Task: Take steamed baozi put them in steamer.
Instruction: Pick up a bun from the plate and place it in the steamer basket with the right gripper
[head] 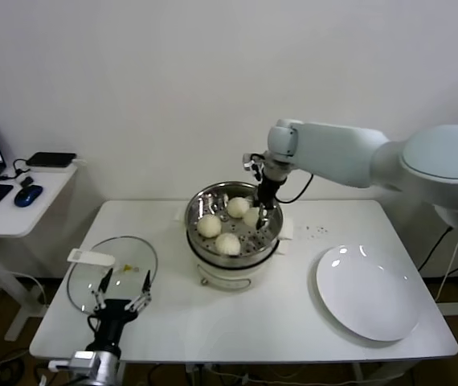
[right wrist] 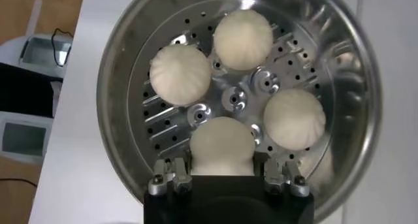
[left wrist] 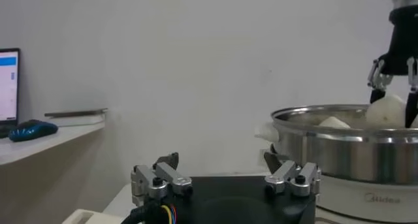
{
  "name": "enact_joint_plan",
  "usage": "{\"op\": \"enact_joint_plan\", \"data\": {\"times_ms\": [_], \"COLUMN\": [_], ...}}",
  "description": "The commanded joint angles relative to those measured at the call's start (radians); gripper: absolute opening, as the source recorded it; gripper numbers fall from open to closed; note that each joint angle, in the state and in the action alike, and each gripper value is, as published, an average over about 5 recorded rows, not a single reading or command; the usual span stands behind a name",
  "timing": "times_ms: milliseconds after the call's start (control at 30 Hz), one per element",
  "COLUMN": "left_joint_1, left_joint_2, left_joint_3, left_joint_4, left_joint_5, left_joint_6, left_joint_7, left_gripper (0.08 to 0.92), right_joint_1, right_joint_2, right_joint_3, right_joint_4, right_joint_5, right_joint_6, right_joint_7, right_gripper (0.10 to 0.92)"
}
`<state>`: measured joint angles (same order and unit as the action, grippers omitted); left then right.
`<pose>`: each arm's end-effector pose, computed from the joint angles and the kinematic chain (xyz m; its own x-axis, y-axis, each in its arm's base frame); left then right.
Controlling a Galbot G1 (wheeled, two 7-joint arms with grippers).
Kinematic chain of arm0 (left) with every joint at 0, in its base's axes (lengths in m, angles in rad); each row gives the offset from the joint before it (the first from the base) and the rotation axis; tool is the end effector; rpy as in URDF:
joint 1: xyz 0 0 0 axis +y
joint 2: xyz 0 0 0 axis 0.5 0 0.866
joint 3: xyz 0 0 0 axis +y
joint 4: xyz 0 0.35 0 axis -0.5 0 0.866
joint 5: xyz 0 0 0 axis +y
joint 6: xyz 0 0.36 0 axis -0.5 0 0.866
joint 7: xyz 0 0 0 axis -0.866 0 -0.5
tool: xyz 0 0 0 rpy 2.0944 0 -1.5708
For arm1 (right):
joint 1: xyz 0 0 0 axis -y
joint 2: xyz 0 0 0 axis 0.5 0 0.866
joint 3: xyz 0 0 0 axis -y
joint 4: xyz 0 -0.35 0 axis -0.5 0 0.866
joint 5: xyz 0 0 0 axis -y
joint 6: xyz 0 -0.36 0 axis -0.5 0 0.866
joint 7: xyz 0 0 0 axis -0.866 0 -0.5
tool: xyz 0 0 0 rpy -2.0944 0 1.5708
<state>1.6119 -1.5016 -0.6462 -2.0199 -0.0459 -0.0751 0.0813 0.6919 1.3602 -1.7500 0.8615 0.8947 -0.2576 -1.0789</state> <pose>0.1699 0.0530 -0.3332 -0.9993 0.0065 0.0377 0.0094 0.9971 0.0752 0.6360 0.0817 -0.0710 -0.0333 -0.1832 0.9825 -0.9919 -0.1146 -0.0550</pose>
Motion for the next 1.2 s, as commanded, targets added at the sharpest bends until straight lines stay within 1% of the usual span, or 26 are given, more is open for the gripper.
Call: {"op": "enact_joint_plan", "data": {"times_ms": [33,833,933,1100,1200], "left_joint_1": [-0.001,-0.006,-0.006,-0.006,-0.007], "left_joint_2": [0.0,-0.003,-0.004,-0.004,-0.005], "left_joint_3": [0.001,0.01,0.01,0.01,0.011], "left_joint_4": [0.004,0.009,0.009,0.01,0.009], "left_joint_5": [0.001,0.011,0.012,0.011,0.012], "left_joint_6": [0.0,-0.002,-0.001,-0.001,0.0], "left_joint_7": [0.001,0.001,0.0,0.0,0.0], "left_gripper": [0.823,0.823,0.823,0.823,0.823], "right_joint_1": [-0.051,-0.082,-0.084,-0.082,-0.075], "right_joint_2": [0.002,-0.012,-0.01,-0.009,-0.01], "right_joint_3": [0.012,0.039,0.043,0.048,0.052], "right_joint_4": [-0.002,-0.019,-0.02,-0.021,-0.021], "right_joint_5": [-0.025,-0.06,-0.059,-0.057,-0.054], "right_joint_6": [-0.007,-0.006,-0.007,-0.008,-0.008], "right_joint_7": [0.01,0.029,0.029,0.025,0.021], "right_gripper": [0.602,0.606,0.636,0.764,0.812]}}
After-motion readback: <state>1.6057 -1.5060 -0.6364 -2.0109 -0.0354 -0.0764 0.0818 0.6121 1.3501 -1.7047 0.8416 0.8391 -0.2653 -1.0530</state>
